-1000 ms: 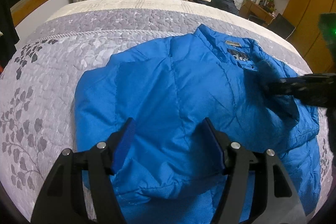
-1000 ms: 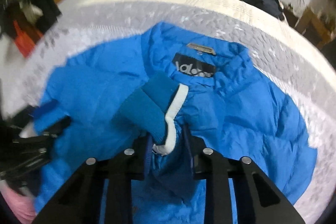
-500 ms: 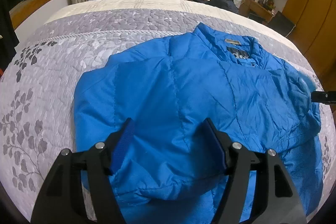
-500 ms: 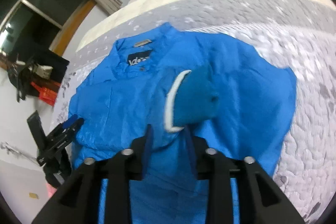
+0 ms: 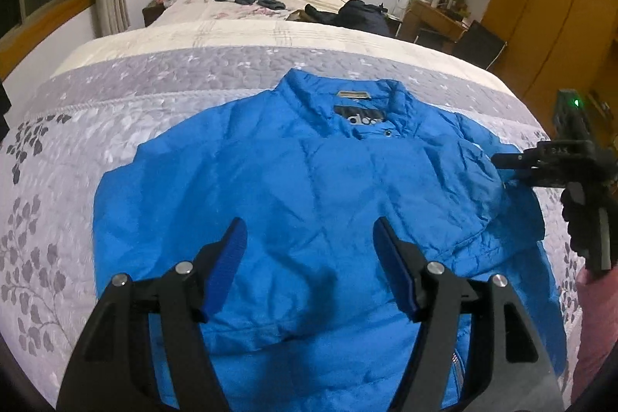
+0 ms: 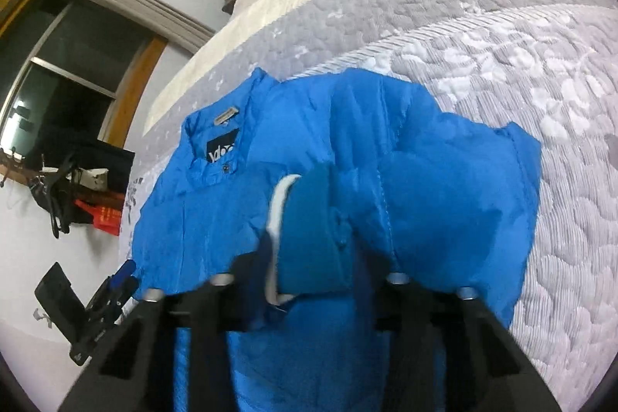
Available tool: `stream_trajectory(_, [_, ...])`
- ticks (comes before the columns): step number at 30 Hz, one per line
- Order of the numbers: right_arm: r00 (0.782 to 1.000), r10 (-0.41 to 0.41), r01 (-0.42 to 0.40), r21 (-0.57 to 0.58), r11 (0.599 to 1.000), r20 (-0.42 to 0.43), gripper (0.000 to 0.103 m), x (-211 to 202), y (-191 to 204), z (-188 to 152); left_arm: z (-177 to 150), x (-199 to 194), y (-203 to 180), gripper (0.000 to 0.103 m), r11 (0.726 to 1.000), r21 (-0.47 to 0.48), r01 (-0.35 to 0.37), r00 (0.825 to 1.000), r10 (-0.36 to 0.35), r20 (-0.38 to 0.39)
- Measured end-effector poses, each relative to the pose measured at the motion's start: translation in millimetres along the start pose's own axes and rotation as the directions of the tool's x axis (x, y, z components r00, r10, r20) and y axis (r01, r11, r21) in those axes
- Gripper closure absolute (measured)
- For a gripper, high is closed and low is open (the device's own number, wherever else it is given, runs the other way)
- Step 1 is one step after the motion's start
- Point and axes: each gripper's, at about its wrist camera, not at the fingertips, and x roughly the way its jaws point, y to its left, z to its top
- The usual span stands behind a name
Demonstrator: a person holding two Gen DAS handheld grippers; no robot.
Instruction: Fold small clothes
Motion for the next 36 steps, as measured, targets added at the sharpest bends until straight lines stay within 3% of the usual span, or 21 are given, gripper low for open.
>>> stream_trajectory(1, [1.000, -0.002, 0.002, -0.011, 1.000, 0.000, 0.087, 0, 2, 0, 0, 0, -2, 0.036, 1.000, 0.007, -0.006, 1.000, 0.006, 0.006])
stream_trajectory(2, [1.000, 0.002, -0.002, -0.019, 1.000, -0.001, 0.089, -1, 4, -1, 0, -1, -5, 0.036, 1.000, 0.015, -0.014, 1.000, 0.013, 0.014])
stream_trajectory(14, [0.999, -0.014, 0.016, -0.078, 0.997, 0.032, 0.090, -40, 14, -19, -6, -5, -10, 0.036, 0.997, 0.035, -0.072, 0.996, 0.071, 0.045])
stream_trajectory(18, [0.998, -0.055, 0.056, -0.059, 0.997, 0.006, 0.090, -32, 1, -24, -7, -3, -9, 0.036, 0.997, 0.036, -0.075, 0.996, 0.073, 0.042])
stream_trajectory(25, [0.998, -0.060, 0.059, -0.039, 0.997, -0.031, 0.089, -16, -15, -27, -11, 4, -7, 0.036, 0.996, 0.040, -0.080, 0.996, 0.078, 0.031])
stream_trajectory(30, [0.999, -0.041, 0.040, -0.048, 0.998, -0.020, 0.078, -23, -13, -25, -11, 5, -9, 0.036, 0.995, 0.046, -0.085, 0.996, 0.083, 0.035])
stream_trajectory(32, [1.000, -0.028, 0.027, -0.044, 0.999, -0.008, 0.064, -26, -14, -23, -12, 5, -9, 0.036, 0.995, 0.048, -0.083, 0.996, 0.082, 0.036])
stream_trajectory(34, [1.000, -0.020, 0.020, -0.044, 0.999, 0.000, 0.058, -27, -13, -20, -11, 5, -10, 0.036, 0.995, 0.051, -0.085, 0.996, 0.083, 0.037])
stream_trajectory(36, [1.000, -0.023, 0.022, -0.047, 0.999, -0.008, 0.058, -23, -11, -16, -12, 5, -10, 0.036, 0.995, 0.055, -0.084, 0.996, 0.082, 0.038])
